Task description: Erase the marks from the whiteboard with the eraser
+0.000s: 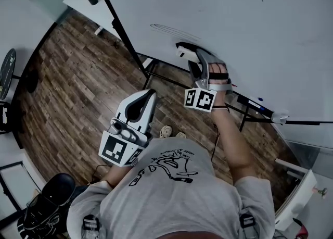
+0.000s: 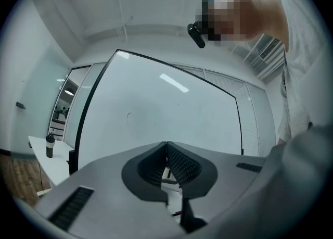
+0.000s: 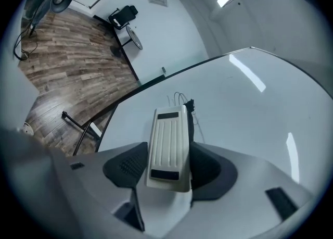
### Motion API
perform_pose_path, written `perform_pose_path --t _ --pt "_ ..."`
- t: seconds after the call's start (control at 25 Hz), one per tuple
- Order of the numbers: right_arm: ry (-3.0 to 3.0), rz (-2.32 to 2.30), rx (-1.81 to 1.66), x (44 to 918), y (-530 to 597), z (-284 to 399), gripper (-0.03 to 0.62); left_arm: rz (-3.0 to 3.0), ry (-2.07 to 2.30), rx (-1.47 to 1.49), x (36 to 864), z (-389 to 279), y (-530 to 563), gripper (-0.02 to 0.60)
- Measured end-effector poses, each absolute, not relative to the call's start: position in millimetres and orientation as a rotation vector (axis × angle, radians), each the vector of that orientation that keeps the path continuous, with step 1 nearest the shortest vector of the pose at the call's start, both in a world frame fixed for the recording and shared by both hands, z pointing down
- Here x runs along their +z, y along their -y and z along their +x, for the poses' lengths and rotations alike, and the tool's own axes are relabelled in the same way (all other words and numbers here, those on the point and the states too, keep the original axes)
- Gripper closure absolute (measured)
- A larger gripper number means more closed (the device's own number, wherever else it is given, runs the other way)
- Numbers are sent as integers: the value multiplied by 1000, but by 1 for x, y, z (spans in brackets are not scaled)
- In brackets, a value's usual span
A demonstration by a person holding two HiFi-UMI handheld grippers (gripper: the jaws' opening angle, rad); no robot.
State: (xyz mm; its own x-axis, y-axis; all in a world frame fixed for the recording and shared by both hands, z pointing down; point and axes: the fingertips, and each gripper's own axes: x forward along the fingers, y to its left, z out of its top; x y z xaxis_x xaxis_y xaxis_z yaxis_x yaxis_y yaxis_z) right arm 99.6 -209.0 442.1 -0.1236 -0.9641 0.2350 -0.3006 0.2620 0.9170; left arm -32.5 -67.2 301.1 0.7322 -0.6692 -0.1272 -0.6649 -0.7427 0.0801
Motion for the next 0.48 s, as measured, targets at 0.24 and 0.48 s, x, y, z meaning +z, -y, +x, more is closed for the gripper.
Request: perform_pose_path --t 0.24,0.48 --pt "1609 1306 -952 380 208 102 333 2909 1098 -236 301 -34 70 560" --pt "1579 1380 -983 333 215 113 333 2909 1087 -243 299 -37 74 560"
